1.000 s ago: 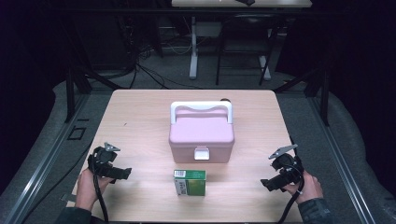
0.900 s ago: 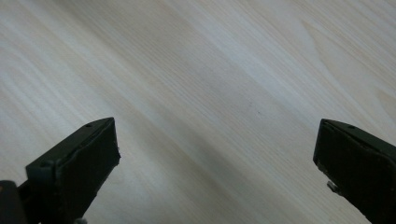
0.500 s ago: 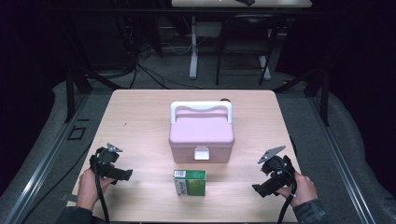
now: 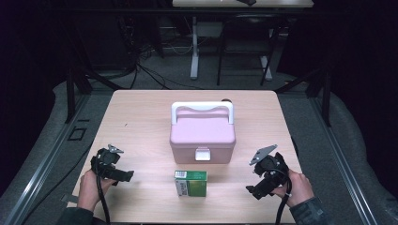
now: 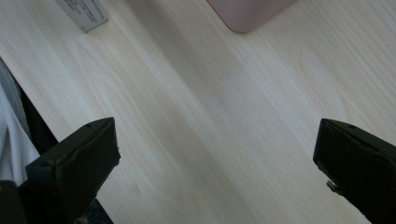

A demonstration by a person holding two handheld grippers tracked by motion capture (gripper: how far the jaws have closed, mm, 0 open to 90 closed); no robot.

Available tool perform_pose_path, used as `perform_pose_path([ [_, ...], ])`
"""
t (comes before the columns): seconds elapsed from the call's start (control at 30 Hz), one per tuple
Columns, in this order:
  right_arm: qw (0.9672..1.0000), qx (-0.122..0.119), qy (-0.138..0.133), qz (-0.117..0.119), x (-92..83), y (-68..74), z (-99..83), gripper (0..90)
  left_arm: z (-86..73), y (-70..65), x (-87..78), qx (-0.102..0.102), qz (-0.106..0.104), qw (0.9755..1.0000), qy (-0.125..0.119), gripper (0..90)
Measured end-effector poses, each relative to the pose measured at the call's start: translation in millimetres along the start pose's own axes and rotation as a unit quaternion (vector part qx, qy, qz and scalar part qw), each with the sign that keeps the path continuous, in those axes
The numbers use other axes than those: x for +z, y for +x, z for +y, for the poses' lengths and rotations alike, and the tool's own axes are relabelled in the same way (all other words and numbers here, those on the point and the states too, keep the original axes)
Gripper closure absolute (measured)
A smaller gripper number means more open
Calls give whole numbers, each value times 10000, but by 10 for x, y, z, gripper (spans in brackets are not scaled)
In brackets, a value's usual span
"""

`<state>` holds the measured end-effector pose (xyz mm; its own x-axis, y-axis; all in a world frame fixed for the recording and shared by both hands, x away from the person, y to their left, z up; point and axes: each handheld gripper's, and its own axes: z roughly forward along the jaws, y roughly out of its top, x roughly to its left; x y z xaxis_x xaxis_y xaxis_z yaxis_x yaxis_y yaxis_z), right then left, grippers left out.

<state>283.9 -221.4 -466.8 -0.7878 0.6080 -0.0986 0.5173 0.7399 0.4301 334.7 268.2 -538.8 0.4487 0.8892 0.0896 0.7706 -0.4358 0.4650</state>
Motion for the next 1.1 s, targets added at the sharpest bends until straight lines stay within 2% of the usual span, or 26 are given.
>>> perform_pose_path([
  [0.33,9990,-370,55,244,-16,120,269,0,1,-8,9,-6,-4,10000,12,1],
  [0.43,9977,-554,88,372,-14,163,374,0,5,-12,13,32,-24,10000,34,1],
  [0.5,9974,-593,96,407,-11,182,408,0,6,-13,15,40,-25,10000,32,1],
  [0.53,9965,-704,129,437,-2,211,463,0,5,-13,15,55,-33,10000,32,1],
  [0.6,9955,-745,151,558,9,243,518,0,6,-11,13,16,-27,10000,27,1],
  [0.83,9914,-1057,192,742,50,359,718,0,5,-8,14,11,-49,10000,4,1],
  [0.9,9892,-1168,232,852,50,397,784,0,7,-8,12,20,-44,10000,2,1],
  [1.1,9839,-1461,354,970,69,497,973,0,5,-9,15,27,-46,10000,39,1],
])
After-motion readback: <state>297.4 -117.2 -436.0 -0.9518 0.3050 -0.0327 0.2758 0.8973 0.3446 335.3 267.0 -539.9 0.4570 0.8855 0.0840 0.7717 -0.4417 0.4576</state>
